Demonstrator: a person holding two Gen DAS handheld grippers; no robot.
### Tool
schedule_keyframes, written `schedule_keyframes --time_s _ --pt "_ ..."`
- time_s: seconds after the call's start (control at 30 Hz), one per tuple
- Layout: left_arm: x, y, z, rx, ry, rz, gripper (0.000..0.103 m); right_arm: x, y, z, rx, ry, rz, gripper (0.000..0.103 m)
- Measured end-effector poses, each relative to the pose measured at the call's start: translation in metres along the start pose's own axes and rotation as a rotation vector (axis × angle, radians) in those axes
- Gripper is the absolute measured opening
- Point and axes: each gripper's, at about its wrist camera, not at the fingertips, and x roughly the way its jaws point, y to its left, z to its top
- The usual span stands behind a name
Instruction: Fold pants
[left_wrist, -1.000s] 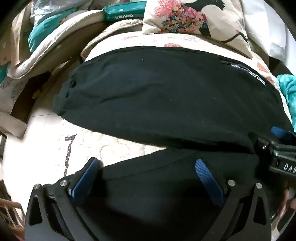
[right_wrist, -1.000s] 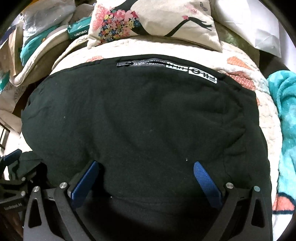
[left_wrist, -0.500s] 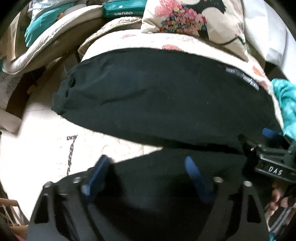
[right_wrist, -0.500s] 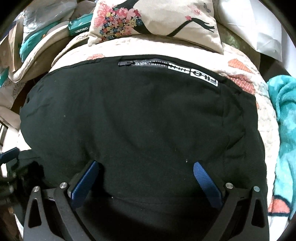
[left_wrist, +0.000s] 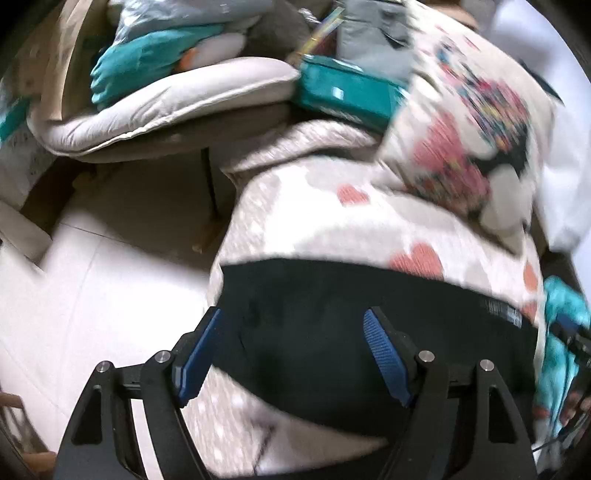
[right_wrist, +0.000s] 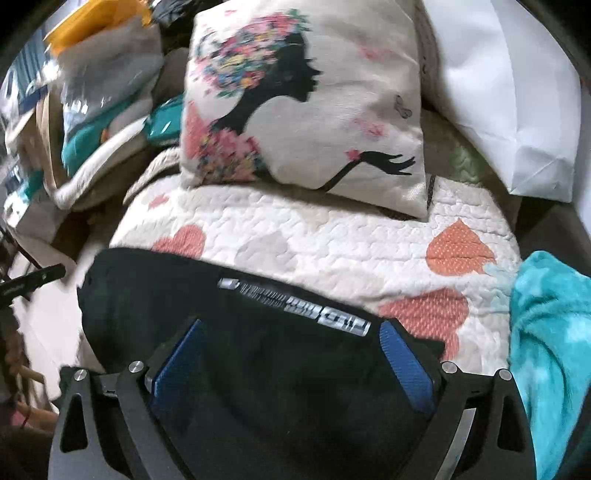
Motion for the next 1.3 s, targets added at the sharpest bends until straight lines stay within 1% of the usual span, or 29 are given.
schedule_keyframes --time_s 0.07,0.13,0.3,0.4,0.6,0.7,0.77,0.9,0.93,0.97,1.0,1.03,1.07,1.1,1.13,1.17,1.2,1.27,1.3 --pt "0.011 0.012 0.012 -0.021 -0.014 -0.025 0.077 0.008 -0.013 0.005 0.014 -0.003 0.009 0.098" --pt "0.025 0.022 0.018 -0.012 -0.018 -0.05 0.077 0.019 -0.02 0.009 0.003 0.009 0.012 0.098" --pt "0.066 0.029 0.024 0.034 0.013 -0.074 0.077 0.052 -0.024 0.015 -0.039 0.055 0.042 0.098" --pt "0.081 0.031 0.026 0.058 0.014 -0.086 0.077 0.069 -0.019 0.018 -0.055 0.069 0.062 0.098" --pt "0.095 0.033 0.029 0.083 -0.012 -0.167 0.077 0.093 -0.005 0.024 -0.119 0.093 0.088 0.098" --pt "0.101 0.028 0.029 0.109 -0.003 -0.188 0.078 0.101 -0.002 0.025 -0.13 0.106 0.109 0.097" --pt "0.105 0.024 0.028 0.132 0.009 -0.207 0.078 0.105 -0.001 0.024 -0.132 0.112 0.122 0.095" --pt "0.104 0.015 0.028 0.177 0.015 -0.223 0.08 0.111 0.006 0.021 -0.159 0.135 0.136 0.091" --pt "0.103 0.012 0.027 0.193 0.016 -0.217 0.079 0.113 0.009 0.02 -0.17 0.141 0.133 0.089" --pt "0.103 0.01 0.026 0.207 0.016 -0.208 0.076 0.116 0.012 0.02 -0.182 0.149 0.133 0.087" --pt "0.101 0.007 0.026 0.224 0.018 -0.198 0.067 0.117 0.014 0.019 -0.188 0.157 0.135 0.084" --pt "0.098 0.006 0.026 0.237 0.018 -0.193 0.055 0.117 0.016 0.019 -0.196 0.158 0.135 0.078" --pt "0.095 0.005 0.026 0.252 0.016 -0.189 0.046 0.116 0.019 0.017 -0.205 0.158 0.141 0.073" --pt "0.091 0.003 0.027 0.263 0.016 -0.203 0.025 0.114 0.021 0.017 -0.208 0.158 0.149 0.064" --pt "0.087 0.003 0.028 0.262 0.02 -0.228 0.011 0.112 0.023 0.016 -0.212 0.155 0.152 0.049" --pt "0.082 0.001 0.029 0.264 0.014 -0.222 0.011 0.11 0.024 0.015 -0.213 0.152 0.154 0.04" --pt "0.079 -0.001 0.029 0.275 0.003 -0.209 0.011 0.106 0.022 0.015 -0.202 0.148 0.154 0.028" --pt "0.071 -0.004 0.026 0.283 -0.01 -0.193 0.011 0.1 0.018 0.017 -0.173 0.146 0.173 0.017" --pt "0.068 -0.005 0.026 0.284 -0.013 -0.187 0.011 0.096 0.018 0.017 -0.165 0.149 0.187 0.01"
